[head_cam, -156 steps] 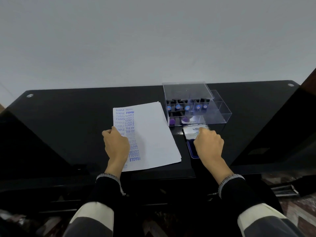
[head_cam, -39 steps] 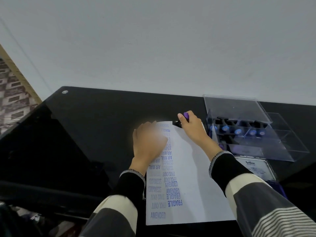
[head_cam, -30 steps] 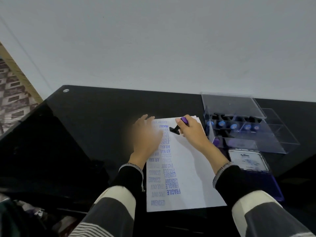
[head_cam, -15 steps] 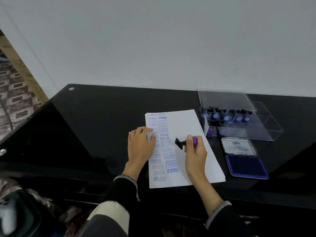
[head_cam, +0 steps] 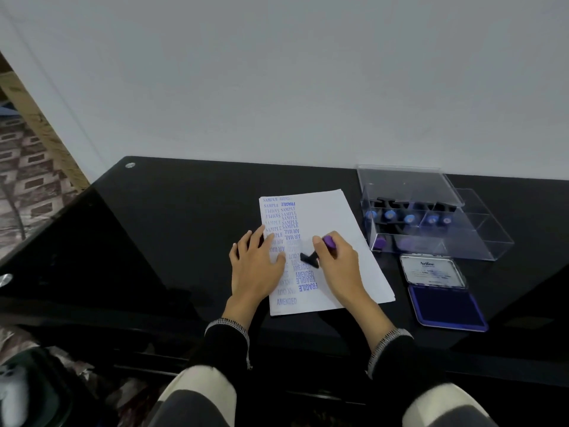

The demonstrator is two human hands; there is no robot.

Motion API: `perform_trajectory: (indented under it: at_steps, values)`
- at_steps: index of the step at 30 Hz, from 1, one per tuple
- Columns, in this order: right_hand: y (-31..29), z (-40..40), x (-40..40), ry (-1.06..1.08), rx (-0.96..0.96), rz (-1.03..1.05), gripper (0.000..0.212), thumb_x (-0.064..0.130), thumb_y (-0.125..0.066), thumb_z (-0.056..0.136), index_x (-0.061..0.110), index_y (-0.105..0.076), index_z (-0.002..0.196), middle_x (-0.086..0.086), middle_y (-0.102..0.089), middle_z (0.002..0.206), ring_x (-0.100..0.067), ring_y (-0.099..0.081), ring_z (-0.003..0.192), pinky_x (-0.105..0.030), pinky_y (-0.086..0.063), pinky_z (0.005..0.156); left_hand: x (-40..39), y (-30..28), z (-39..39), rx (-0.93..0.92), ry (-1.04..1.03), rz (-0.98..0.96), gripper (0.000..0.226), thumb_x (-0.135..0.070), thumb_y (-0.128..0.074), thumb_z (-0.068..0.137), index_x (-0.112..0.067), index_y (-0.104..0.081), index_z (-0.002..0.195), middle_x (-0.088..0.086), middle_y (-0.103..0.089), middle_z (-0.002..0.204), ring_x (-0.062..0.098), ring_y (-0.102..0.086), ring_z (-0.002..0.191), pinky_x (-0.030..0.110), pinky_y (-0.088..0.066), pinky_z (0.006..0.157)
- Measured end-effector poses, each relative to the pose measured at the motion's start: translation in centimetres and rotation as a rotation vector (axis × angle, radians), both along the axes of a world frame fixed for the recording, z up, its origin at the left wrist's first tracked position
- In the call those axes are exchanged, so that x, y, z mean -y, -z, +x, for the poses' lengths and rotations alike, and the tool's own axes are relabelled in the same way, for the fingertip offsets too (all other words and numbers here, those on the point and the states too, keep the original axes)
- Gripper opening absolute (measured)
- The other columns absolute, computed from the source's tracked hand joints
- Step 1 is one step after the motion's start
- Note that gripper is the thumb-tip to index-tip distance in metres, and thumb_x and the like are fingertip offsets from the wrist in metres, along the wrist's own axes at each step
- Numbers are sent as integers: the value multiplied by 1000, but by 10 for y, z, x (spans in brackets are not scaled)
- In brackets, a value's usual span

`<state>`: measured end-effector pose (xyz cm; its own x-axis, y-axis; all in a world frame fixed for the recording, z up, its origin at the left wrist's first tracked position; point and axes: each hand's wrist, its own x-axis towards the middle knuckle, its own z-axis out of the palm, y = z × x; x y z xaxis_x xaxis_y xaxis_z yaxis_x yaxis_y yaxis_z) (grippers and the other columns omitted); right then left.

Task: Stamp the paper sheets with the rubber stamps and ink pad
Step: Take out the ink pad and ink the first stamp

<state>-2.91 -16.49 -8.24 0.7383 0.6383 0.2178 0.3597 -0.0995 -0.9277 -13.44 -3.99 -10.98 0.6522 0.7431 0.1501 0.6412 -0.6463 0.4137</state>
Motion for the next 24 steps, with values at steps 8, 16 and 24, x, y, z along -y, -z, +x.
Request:
perform_trajectory:
  at_steps: [8, 16, 24]
  values:
    - [-2, -16, 30, -265, 218, -222, 32, 36, -56, 93, 13, -43, 74, 8, -41, 60, -8, -37, 55, -18, -34, 56, 3, -1, 1, -44, 5, 8, 56, -43, -37, 97, -23, -29, 149, -8, -25, 156, 16, -10, 145, 46, -3, 119]
    - [0, -25, 32, -235, 273, -223, 30, 35, -53, 94, 22, -36, 73, 9, -41, 61, -9, -40, 57, -19, -35, 57, 2, 1, 0, -48, 13, 20, 56, -44, -36, 97, -23, -29, 149, -8, -26, 155, 18, -13, 144, 47, -4, 119]
    - [8, -31, 33, -220, 352, -235, 31, 37, -51, 94, 16, -36, 77, 4, -43, 63, -15, -39, 58, -27, -37, 57, 3, 3, 0, -41, 14, 41, 56, -43, -36, 97, -22, -31, 148, -7, -28, 155, 19, -16, 144, 48, -5, 118]
